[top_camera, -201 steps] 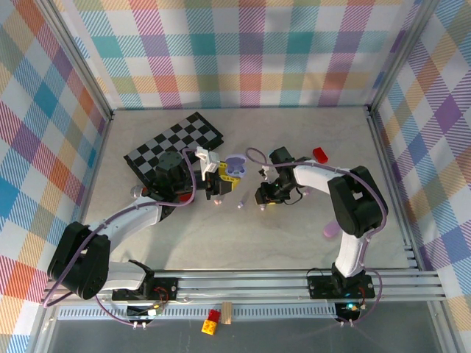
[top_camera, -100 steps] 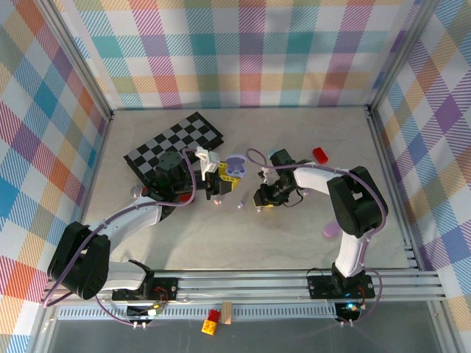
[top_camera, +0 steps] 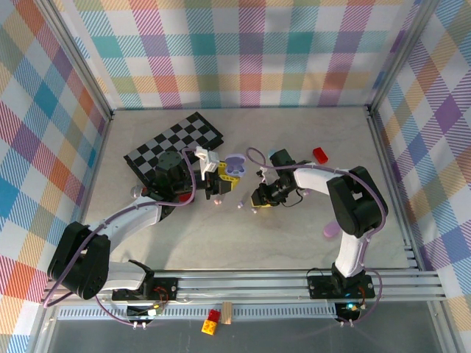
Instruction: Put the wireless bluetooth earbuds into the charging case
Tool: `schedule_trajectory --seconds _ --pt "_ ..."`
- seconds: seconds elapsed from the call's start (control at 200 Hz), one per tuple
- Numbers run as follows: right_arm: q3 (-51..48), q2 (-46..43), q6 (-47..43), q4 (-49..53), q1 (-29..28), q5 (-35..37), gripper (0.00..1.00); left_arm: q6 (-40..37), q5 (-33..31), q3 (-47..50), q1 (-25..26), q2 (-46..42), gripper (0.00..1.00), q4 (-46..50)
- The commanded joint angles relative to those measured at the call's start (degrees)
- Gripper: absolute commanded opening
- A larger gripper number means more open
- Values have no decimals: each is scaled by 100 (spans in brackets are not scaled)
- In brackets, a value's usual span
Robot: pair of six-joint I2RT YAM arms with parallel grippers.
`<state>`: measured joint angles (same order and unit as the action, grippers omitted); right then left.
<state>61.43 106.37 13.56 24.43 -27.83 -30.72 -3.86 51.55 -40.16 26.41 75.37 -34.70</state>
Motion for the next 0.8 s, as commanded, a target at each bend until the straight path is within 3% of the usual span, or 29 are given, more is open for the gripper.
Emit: schedule_trajectory --seconds 0.0,0.235,0.375,0.625,0.79 --pt "-34 168 64 -26 -29 -80 30 16 162 35 -58 -31 31 -168" --pt "-25 71 126 -17 -55 66 30 32 28 83 -96 -60 31 -181" --pt "-163 -272 427 -119 -128 566 30 187 -226 216 -405 1 32 -491" --pt "-298 -663 1283 -265 -736 1956 31 1085 -385 644 -1301 349 31 -2321" --pt "-57 -681 1543 91 -1238 2976 32 1187 -453 772 -1690 375 31 -2665"
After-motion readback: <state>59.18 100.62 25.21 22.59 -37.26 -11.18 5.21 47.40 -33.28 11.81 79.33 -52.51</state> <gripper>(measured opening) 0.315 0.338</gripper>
